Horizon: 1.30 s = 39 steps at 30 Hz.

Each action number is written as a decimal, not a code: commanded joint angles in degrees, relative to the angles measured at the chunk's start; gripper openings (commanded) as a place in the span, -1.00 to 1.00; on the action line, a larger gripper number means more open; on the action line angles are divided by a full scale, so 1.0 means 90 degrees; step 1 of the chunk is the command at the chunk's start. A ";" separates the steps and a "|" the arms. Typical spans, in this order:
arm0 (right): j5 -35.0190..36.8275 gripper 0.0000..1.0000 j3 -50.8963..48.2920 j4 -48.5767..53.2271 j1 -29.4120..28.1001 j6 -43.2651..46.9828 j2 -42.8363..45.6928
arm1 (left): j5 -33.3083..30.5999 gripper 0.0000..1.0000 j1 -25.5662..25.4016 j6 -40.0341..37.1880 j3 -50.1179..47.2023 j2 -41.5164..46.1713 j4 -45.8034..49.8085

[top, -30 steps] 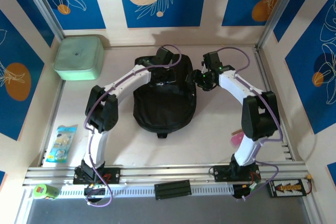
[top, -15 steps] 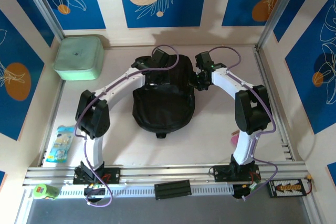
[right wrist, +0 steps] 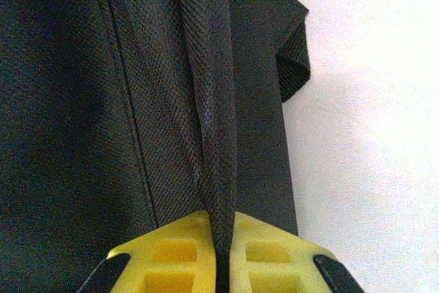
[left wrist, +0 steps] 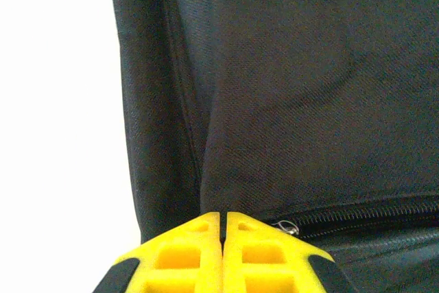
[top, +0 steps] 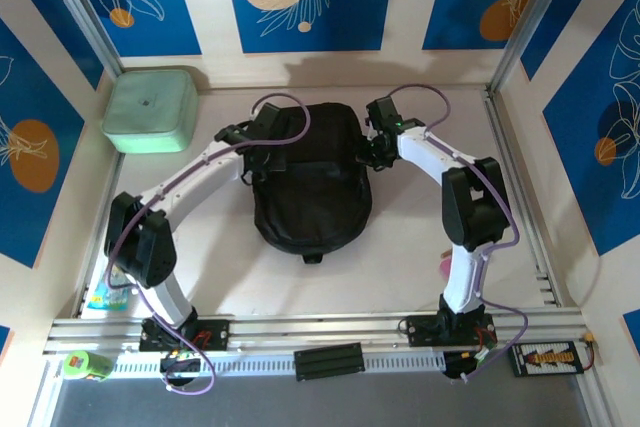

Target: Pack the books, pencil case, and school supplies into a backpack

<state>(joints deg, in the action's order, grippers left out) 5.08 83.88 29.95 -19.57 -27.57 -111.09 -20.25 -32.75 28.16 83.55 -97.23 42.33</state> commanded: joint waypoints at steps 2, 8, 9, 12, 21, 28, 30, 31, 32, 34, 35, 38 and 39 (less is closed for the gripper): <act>-0.0192 -0.91 0.0604 -0.0316 -0.0087 0.0669 -0.0556 | -0.0539 -1.00 0.0094 0.0219 -0.0589 0.0601 0.0639; -0.0471 -0.50 0.1120 0.0099 -0.0181 0.0743 -0.0299 | -0.0151 -0.65 0.0165 0.0252 -0.1422 0.1384 -0.0238; -0.0411 -0.30 0.1118 0.0277 -0.0179 0.0638 -0.0084 | -0.0018 -0.40 0.0181 0.0207 -0.1478 0.1476 -0.0406; 0.0096 0.12 0.0800 0.0848 -0.0116 0.0157 0.0666 | 0.0307 -0.02 0.0317 0.0144 -0.1466 0.1663 -0.0681; 0.0840 0.40 -0.1521 0.2419 0.0769 -0.1521 0.2843 | 0.1672 0.70 0.1324 0.0078 -0.1761 0.2388 -0.1096; 0.0166 0.45 -0.3030 0.2834 0.2038 -0.1844 0.3880 | 0.1642 0.99 0.1670 -0.0590 -0.2196 0.3084 -0.1205; 0.0027 0.46 -0.3303 0.2790 0.2384 -0.1718 0.4055 | 0.1747 1.00 0.1690 -0.0701 -0.2239 0.3155 -0.1236; 0.0047 0.47 -0.3460 0.2762 0.2506 -0.1619 0.4131 | 0.1796 0.99 0.1696 -0.0781 -0.2233 0.3168 -0.1240; 0.0103 0.48 -0.3596 0.2706 0.2596 -0.1560 0.4182 | 0.1819 0.99 0.1696 -0.0854 -0.2229 0.3167 -0.1253; 0.0034 0.48 -0.3835 0.2713 0.2906 -0.1559 0.4174 | 0.1816 0.99 0.1696 -0.1049 -0.2219 0.3172 -0.1254; -0.0137 0.49 -0.3909 0.2649 0.3048 -0.1511 0.4168 | 0.1787 0.99 0.1705 -0.1142 -0.2214 0.3162 -0.1247; -0.0241 0.48 -0.4117 0.2391 0.3337 -0.1411 0.4064 | 0.1822 0.99 0.1704 -0.1356 -0.2157 0.3142 -0.1246; -0.0216 0.47 -0.4142 0.2351 0.3387 -0.1349 0.3988 | 0.1854 0.99 0.1713 -0.1412 -0.2157 0.3131 -0.1273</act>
<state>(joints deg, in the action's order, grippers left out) 5.76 47.62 52.60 9.61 -41.30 -74.30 -5.23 -18.04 18.92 64.14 -69.52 32.08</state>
